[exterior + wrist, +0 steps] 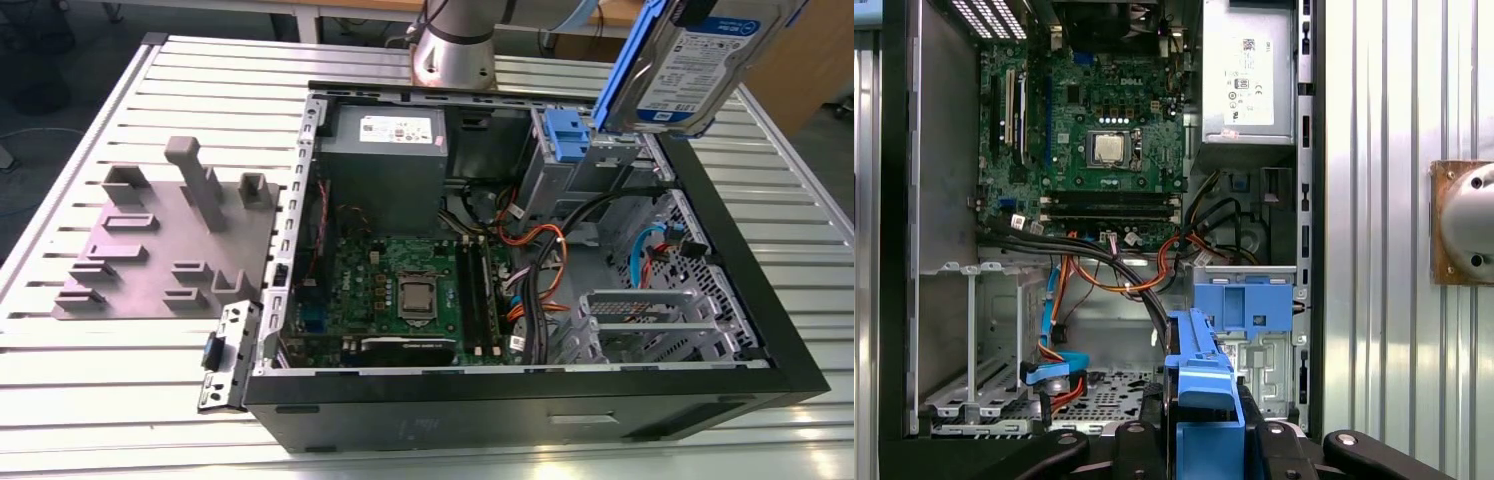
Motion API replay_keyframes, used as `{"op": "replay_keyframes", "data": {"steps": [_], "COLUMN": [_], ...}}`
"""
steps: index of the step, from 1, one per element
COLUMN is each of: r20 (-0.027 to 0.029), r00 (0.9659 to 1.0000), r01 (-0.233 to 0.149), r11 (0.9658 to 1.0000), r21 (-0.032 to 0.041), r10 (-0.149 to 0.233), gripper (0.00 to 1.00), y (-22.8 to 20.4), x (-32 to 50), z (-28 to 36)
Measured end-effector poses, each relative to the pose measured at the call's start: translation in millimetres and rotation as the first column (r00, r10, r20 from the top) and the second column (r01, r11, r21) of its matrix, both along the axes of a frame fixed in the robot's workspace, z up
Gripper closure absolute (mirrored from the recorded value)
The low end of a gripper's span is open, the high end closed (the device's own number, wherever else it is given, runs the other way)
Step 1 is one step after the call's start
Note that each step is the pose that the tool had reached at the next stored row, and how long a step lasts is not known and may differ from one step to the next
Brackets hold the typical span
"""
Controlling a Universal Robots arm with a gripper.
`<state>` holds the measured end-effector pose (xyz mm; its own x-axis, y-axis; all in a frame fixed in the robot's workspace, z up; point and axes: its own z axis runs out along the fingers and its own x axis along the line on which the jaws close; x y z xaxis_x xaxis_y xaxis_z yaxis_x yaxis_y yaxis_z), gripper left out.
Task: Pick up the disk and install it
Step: 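Pick up the disk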
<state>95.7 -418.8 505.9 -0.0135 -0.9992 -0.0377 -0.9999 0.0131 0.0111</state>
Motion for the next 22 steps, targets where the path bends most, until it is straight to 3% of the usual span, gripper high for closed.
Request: {"op": "replay_keyframes", "data": {"steps": [10, 18, 22], "r20": [0.0000, 0.0000, 0.0002], "r00": [1.0000, 1.0000, 1.0000], "r01": [0.000, 0.000, -0.001], "r11": [1.0000, 1.0000, 1.0000], "r21": [0.0000, 0.0001, -0.0001], "r10": [0.000, 0.000, 0.001], "gripper": [0.64, 0.64, 0.64], "y": [0.0, -0.5, -1.6], "x": [-1.1, -11.9, -24.6], "z": [0.0, 0.0, 0.0]}}
